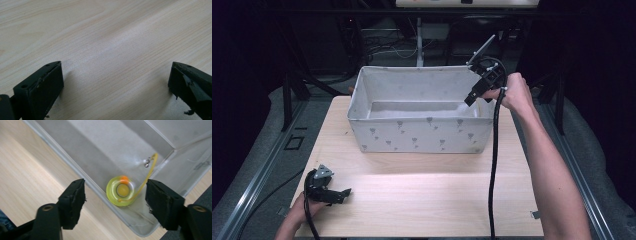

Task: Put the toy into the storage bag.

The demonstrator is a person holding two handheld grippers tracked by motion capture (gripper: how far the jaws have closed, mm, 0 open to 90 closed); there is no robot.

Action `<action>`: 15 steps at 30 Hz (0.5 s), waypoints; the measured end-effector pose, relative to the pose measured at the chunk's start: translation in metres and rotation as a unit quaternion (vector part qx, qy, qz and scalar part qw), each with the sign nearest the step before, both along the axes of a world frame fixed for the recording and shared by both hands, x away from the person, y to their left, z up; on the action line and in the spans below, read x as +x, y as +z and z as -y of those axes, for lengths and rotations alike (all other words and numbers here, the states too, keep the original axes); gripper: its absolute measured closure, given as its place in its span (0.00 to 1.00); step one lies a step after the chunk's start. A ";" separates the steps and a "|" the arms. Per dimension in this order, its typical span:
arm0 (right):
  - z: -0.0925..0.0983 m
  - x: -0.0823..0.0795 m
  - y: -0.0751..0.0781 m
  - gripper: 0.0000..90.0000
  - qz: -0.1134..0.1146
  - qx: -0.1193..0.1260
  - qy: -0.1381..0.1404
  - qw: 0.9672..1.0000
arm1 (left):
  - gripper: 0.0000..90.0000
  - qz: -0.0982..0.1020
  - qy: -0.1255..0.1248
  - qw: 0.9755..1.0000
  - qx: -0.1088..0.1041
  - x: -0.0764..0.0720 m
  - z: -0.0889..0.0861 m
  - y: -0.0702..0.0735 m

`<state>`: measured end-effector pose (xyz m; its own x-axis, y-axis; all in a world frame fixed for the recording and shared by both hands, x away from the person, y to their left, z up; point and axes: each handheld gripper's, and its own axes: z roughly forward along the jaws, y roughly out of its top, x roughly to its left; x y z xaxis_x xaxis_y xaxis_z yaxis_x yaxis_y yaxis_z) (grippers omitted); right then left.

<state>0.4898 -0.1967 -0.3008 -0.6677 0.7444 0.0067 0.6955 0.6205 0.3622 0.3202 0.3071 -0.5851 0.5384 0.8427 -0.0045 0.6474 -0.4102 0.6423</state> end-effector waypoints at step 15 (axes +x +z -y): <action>-0.029 -0.048 0.000 0.12 0.030 0.015 0.059 0.998 | 0.00 0.000 0.001 1.000 0.000 0.000 0.000 0.000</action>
